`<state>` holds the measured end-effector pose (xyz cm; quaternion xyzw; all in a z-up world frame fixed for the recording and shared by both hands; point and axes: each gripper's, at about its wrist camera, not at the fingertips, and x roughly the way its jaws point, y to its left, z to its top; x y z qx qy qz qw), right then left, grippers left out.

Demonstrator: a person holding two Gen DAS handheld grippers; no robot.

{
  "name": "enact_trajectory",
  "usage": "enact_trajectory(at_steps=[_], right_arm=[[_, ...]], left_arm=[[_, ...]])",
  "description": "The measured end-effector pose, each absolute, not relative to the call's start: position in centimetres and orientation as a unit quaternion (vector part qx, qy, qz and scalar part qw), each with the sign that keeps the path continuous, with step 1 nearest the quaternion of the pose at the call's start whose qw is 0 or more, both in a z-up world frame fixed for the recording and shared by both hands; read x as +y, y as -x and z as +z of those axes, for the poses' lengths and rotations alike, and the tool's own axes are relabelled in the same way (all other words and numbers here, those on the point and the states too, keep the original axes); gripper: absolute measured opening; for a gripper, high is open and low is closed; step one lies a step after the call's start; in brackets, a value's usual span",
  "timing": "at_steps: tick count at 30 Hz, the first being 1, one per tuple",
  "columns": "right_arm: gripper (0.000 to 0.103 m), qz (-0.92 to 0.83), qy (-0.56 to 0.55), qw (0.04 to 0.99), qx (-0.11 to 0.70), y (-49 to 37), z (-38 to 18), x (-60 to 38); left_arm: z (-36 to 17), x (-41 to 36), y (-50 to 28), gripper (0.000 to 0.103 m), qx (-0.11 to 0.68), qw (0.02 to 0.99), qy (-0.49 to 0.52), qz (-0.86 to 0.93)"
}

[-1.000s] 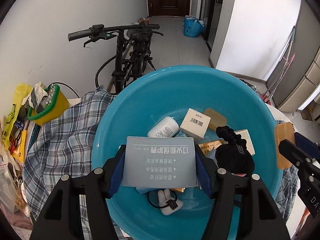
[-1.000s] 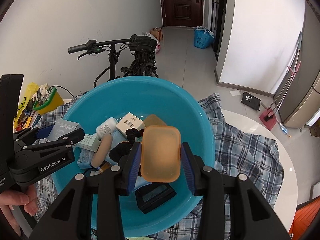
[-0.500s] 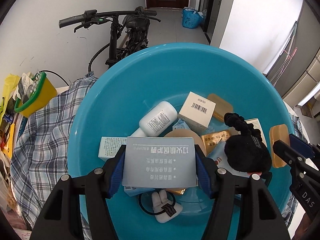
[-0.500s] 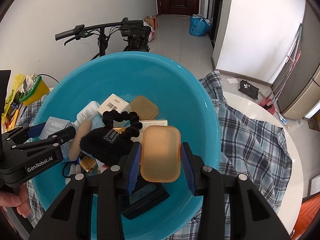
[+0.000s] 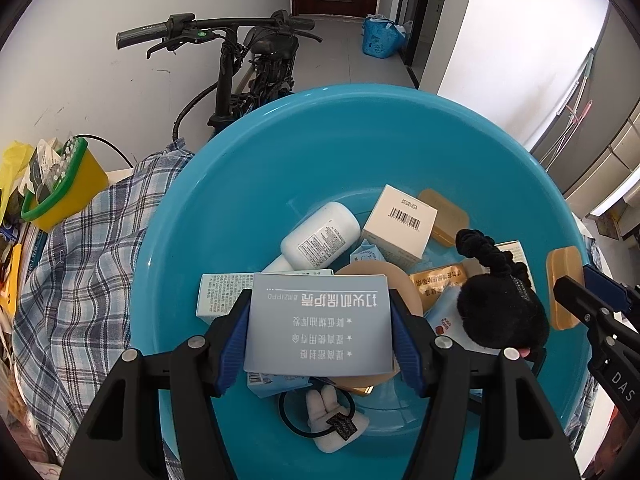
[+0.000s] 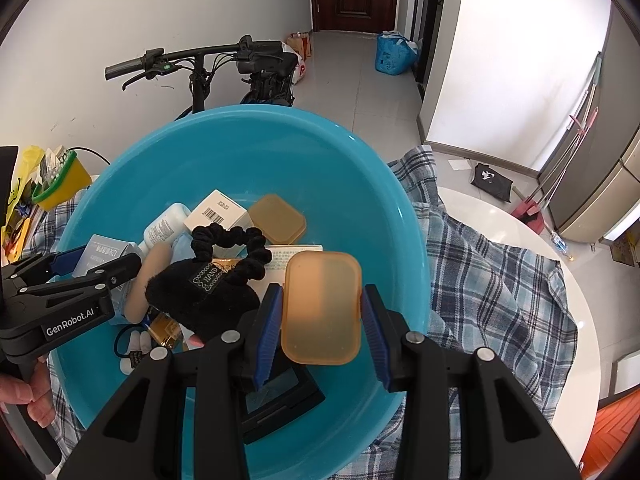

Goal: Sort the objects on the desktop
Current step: 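Lower the card into the basin and open the left tool, then lower the orange soap dish into the basin and open the right tool, then withdraw both open tools from the basin back over the cloth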

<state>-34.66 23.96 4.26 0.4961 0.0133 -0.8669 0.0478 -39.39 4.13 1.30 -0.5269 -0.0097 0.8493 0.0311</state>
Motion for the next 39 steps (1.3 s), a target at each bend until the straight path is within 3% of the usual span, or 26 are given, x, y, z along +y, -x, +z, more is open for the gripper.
enact_trajectory(at_steps=[2, 5, 13, 22, 27, 32, 34, 36, 39], right_arm=[[0.039, -0.867, -0.496, 0.048, 0.008, 34.7, 4.2, 24.0], [0.039, -0.867, -0.496, 0.052, 0.008, 34.6, 3.9, 23.8], [0.039, -0.865, -0.498, 0.057, 0.005, 34.6, 2.9, 23.5], [0.041, -0.867, -0.494, 0.059, 0.016, 34.6, 2.7, 23.1], [0.064, -0.871, -0.488, 0.059, 0.011, 34.5, 2.9, 23.5], [0.072, -0.88, -0.47, 0.061, 0.004, 34.2, 3.4, 23.9], [0.08, -0.891, -0.449, 0.06, 0.001, 34.0, 3.9, 24.1], [0.1, -0.907, -0.417, 0.058, 0.0, 33.5, 4.5, 24.1], [0.103, -0.931, -0.361, 0.05, -0.007, 32.5, 5.5, 24.1]], left_arm=[[2.0, 3.7, 39.1, 0.068, -0.028, 0.036, 0.506, 0.861], [3.1, 3.0, 38.7, 0.09, -0.047, 0.03, 0.47, 0.881], [4.9, 1.9, 38.0, 0.09, -0.051, 0.032, 0.43, 0.901], [6.7, 2.0, 36.1, 0.09, 0.009, 0.049, 0.358, 0.932], [6.8, 0.9, 35.8, 0.09, -0.02, 0.052, 0.35, 0.935], [7.6, 0.0, 34.4, 0.09, -0.014, 0.03, 0.293, 0.955], [7.9, 0.1, 33.9, 0.09, 0.009, 0.012, 0.269, 0.963], [8.1, 0.2, 33.4, 0.09, 0.022, 0.003, 0.246, 0.969], [8.3, -0.3, 32.5, 0.09, 0.011, 0.006, 0.214, 0.977]])
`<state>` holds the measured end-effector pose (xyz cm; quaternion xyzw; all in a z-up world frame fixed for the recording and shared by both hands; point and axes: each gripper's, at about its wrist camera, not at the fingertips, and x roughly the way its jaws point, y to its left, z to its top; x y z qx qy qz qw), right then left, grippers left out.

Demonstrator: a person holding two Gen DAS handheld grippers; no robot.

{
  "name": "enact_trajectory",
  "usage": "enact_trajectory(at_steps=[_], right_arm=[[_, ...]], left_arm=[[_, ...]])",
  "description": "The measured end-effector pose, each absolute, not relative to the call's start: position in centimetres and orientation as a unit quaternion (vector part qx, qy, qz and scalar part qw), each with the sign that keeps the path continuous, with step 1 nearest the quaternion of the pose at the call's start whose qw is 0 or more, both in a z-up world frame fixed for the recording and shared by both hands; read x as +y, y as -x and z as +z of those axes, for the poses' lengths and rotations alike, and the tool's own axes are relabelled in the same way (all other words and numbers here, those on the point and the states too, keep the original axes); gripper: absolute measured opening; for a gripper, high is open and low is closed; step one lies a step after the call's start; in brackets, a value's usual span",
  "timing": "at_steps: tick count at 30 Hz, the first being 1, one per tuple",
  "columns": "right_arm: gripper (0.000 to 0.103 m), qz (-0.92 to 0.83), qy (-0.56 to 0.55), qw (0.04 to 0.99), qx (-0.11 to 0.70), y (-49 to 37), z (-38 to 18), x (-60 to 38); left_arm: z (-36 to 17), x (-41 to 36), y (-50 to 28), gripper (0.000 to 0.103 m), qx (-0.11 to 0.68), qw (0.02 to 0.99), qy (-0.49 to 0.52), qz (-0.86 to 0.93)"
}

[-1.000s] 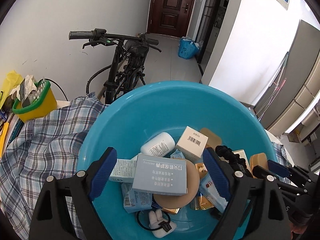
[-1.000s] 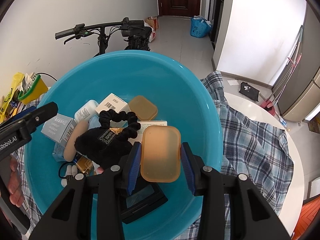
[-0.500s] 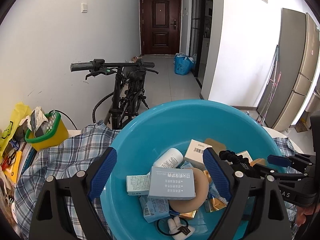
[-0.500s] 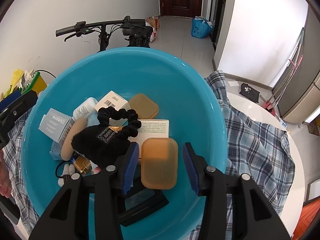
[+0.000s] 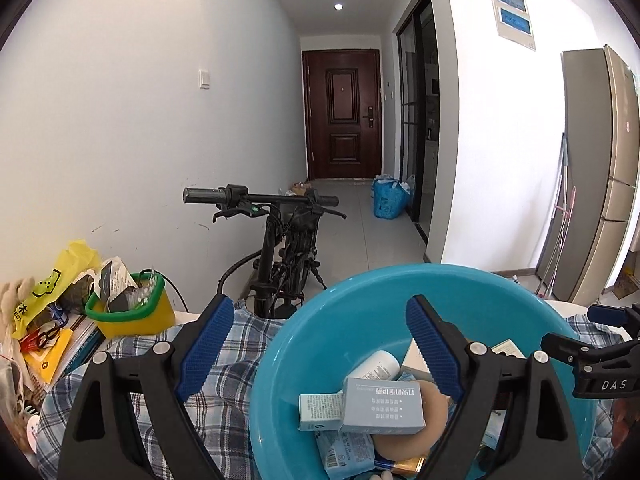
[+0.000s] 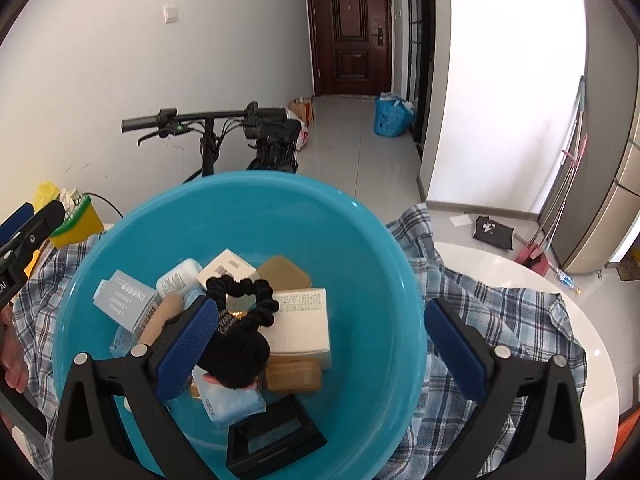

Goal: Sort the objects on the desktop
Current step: 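Withdraw both open tools from the basin back over the cloth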

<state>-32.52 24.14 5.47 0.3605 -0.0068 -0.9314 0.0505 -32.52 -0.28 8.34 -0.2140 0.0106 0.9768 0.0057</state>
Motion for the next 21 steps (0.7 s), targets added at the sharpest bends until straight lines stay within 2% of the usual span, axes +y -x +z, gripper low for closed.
enact_trajectory(at_steps=[2, 4, 10, 17, 21], right_arm=[[0.103, -0.94, -0.335, 0.054, -0.016, 32.0, 6.1, 24.2], [0.103, -0.948, -0.313, 0.052, -0.023, 31.5, 6.6, 24.4], [0.103, -0.97, -0.242, 0.037, 0.003, 29.4, 7.9, 24.4], [0.103, -0.975, -0.221, 0.032, 0.007, 28.3, 8.6, 24.4], [0.103, -0.974, -0.224, 0.038, 0.018, 27.3, 9.6, 24.5]], left_arm=[[8.4, -0.6, 32.1, 0.09, -0.001, 0.014, 0.198, 0.98], [8.5, -0.8, 31.6, 0.103, -0.003, 0.015, 0.185, 0.983], [8.9, -0.8, 29.8, 0.103, 0.013, 0.006, 0.157, 0.987], [9.7, -1.4, 27.9, 0.103, -0.014, 0.034, 0.149, 0.988], [9.9, -1.1, 25.4, 0.103, 0.018, 0.035, 0.121, 0.992]])
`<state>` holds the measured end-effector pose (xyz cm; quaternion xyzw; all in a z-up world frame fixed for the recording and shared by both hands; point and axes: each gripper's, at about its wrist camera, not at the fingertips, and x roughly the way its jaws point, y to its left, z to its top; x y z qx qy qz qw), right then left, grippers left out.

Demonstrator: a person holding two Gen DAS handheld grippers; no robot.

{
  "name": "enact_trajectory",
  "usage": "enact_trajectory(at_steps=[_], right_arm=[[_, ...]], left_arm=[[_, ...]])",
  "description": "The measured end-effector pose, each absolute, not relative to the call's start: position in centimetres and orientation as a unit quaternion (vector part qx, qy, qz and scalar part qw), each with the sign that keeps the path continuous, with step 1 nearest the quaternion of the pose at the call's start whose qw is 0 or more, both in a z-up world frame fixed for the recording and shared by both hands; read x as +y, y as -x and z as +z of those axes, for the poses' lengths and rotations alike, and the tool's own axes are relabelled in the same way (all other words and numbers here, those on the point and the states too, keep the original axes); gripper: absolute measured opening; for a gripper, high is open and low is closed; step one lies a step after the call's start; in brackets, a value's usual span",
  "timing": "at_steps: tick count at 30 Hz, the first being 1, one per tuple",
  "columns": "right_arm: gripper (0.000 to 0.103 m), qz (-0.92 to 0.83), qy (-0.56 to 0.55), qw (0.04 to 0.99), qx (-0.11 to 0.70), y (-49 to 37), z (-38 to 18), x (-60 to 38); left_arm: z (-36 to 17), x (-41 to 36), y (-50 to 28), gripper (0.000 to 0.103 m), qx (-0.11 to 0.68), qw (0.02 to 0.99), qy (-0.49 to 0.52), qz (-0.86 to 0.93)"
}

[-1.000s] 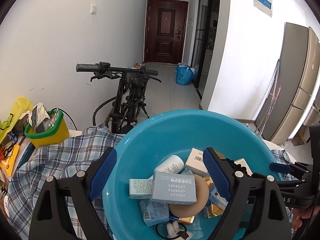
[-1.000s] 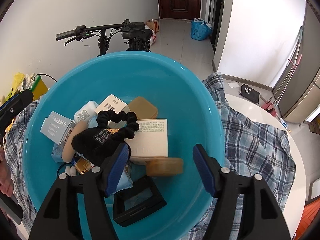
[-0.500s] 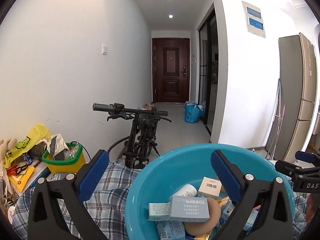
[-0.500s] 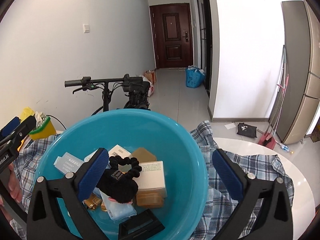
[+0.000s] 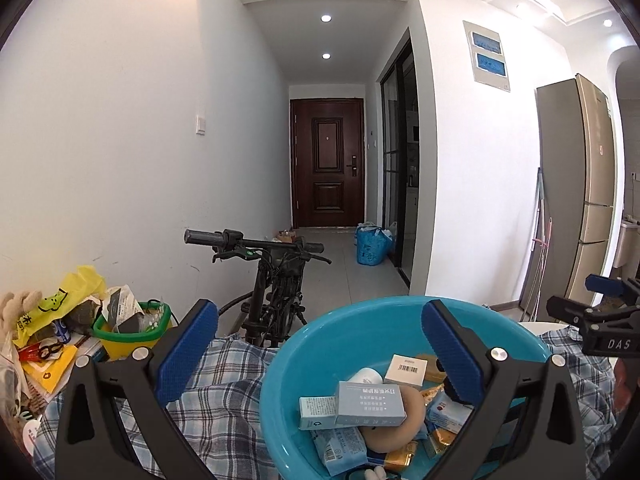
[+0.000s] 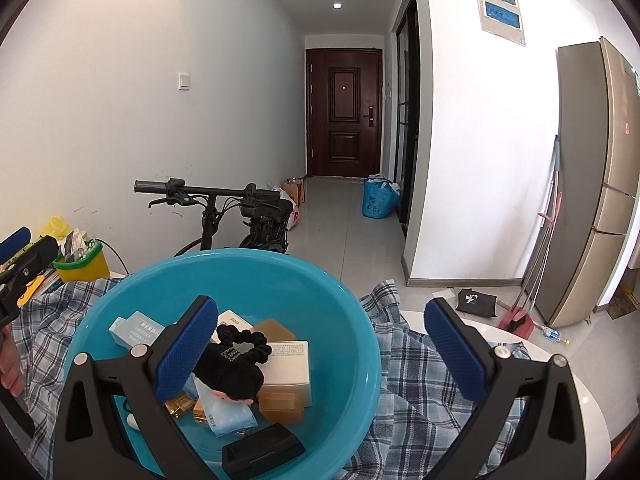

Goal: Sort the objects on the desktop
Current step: 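Withdraw both open tools from the basin back over the cloth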

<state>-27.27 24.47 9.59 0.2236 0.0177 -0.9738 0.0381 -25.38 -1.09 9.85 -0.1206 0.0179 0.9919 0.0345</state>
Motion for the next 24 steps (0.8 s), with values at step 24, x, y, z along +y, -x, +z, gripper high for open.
enact_trajectory(at_steps=[24], right_arm=[[0.103, -0.99, -0.128, 0.048, 0.026, 16.5, 13.6, 24.7]], left_arm=[[10.6, 1.2, 14.7, 0.103, 0.05, 0.072, 0.155, 0.984]])
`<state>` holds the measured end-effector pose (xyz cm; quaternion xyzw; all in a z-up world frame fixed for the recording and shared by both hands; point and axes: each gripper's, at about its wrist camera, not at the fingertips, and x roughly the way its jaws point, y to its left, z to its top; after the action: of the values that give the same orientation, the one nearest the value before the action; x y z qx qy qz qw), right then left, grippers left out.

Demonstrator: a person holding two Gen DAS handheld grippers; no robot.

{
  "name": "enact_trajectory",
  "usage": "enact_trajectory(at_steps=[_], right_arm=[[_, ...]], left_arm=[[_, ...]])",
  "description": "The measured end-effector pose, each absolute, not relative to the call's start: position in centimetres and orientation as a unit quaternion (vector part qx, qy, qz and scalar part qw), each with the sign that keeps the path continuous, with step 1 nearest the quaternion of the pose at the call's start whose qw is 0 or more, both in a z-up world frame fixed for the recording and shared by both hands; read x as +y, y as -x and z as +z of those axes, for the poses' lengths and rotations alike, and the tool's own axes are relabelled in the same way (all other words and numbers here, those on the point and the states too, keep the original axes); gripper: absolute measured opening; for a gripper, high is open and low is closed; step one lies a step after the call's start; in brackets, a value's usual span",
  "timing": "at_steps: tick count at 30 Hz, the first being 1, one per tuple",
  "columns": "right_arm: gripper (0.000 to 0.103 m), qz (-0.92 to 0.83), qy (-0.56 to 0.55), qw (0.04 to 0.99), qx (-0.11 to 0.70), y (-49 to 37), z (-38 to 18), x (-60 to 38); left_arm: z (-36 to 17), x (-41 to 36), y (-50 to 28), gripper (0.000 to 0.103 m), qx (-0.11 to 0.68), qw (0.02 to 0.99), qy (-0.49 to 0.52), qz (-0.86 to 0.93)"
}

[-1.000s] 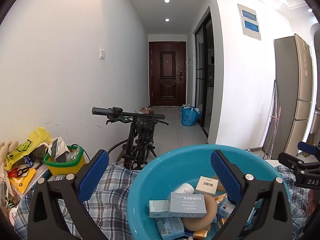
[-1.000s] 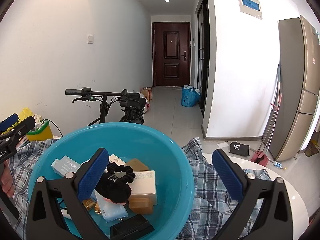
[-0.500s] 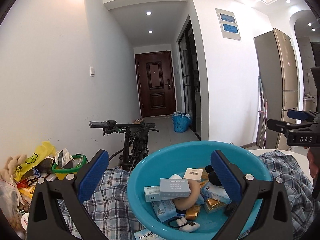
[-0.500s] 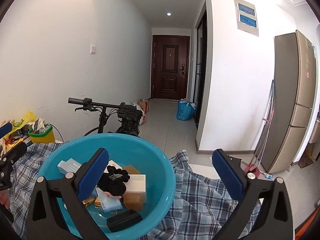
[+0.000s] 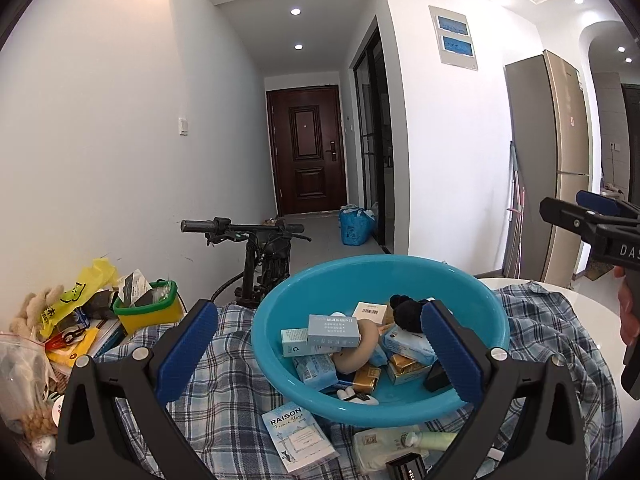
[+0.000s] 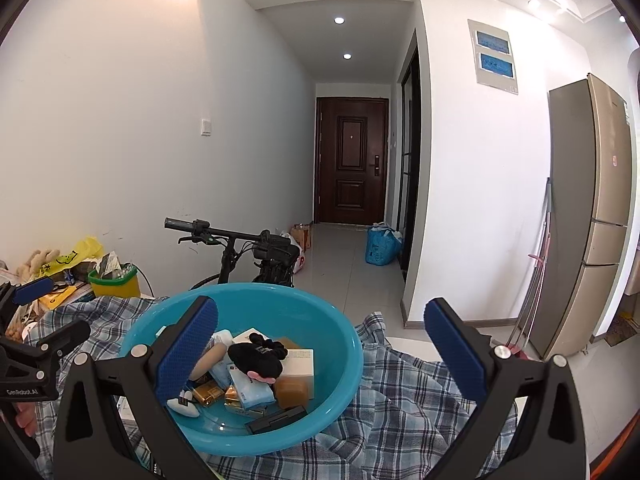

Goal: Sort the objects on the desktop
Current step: 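Withdraw both open tools from the basin back over the cloth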

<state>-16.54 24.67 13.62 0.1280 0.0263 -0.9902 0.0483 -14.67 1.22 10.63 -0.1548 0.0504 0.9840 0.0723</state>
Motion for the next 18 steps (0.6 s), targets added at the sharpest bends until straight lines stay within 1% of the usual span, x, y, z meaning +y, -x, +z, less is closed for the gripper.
enact_trajectory(at_steps=[3, 6, 11, 14, 18], right_arm=[[0.103, -0.989, -0.137, 0.056, 0.017, 16.2, 13.5, 24.8], [0.103, -0.984, -0.171, 0.053, 0.017, 16.3, 13.0, 25.3], [0.103, -0.965, -0.254, 0.065, 0.019, 16.9, 11.7, 25.8], [0.103, -0.952, -0.294, 0.074, 0.031, 17.0, 10.7, 25.8], [0.103, -0.937, -0.336, 0.081, 0.058, 16.6, 9.4, 25.3]], left_arm=[[10.5, 1.4, 13.9, 0.103, 0.045, 0.085, 0.17, 0.981], [10.4, 1.6, 13.7, 0.103, 0.037, 0.091, 0.194, 0.976], [9.8, 2.4, 14.3, 0.103, 0.053, 0.089, 0.245, 0.964], [9.0, 3.0, 14.8, 0.103, 0.058, 0.096, 0.298, 0.948], [7.2, 2.9, 15.6, 0.103, 0.03, 0.113, 0.385, 0.916]])
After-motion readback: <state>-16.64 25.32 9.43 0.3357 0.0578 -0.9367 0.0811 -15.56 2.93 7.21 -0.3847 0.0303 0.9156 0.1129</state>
